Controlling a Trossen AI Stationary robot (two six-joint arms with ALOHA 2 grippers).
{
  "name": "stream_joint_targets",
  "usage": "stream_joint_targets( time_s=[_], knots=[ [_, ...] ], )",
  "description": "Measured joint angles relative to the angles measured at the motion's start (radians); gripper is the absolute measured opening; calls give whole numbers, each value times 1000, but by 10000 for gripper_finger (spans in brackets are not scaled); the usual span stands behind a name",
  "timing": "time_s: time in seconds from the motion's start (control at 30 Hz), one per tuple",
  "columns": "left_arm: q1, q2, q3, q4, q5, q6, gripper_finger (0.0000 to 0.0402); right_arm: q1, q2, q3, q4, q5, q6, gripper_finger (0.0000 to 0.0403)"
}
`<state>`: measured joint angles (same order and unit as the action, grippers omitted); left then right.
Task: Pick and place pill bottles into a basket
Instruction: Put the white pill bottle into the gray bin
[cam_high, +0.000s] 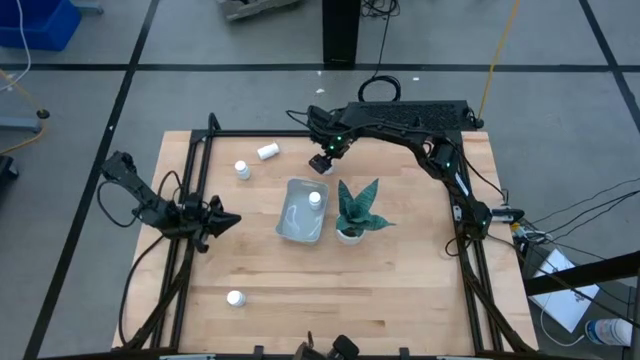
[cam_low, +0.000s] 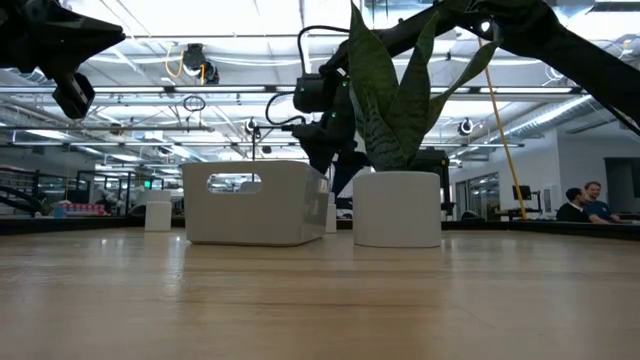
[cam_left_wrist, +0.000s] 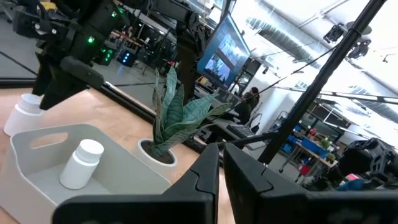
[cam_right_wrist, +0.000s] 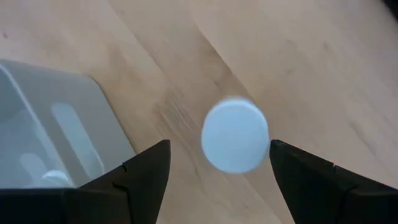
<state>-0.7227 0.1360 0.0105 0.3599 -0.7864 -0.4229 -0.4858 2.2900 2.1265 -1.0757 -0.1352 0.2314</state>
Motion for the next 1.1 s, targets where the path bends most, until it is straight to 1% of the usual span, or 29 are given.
stream_joint_targets(
  time_s=[0.23, 0.3, 0.4, 0.6, 0.93, 1.0, 1.1],
  knots=[
    [0, 0, 0, 0, 0, 0, 4, 0, 15, -5, 9, -23, 4, 240],
    [0, 0, 0, 0, -1, -1, 7, 1, 16, -5, 17, -23, 2, 231],
    [0, 0, 0, 0, -1, -1, 21, 2, 16, -5, 13, -22, 3, 214],
    [0, 0, 0, 0, -1, -5, 41, 2, 16, -5, 14, -18, -16, 159],
    [0, 0, 0, 0, -1, -9, 37, 18, 13, -5, 55, 3, -37, 72],
    [0, 0, 0, 0, -1, -25, 37, 19, 11, -5, 49, -8, -39, 60],
    [0, 0, 0, 0, 8, -26, 37, 19, 11, -5, 49, -20, -48, 56]
  ],
)
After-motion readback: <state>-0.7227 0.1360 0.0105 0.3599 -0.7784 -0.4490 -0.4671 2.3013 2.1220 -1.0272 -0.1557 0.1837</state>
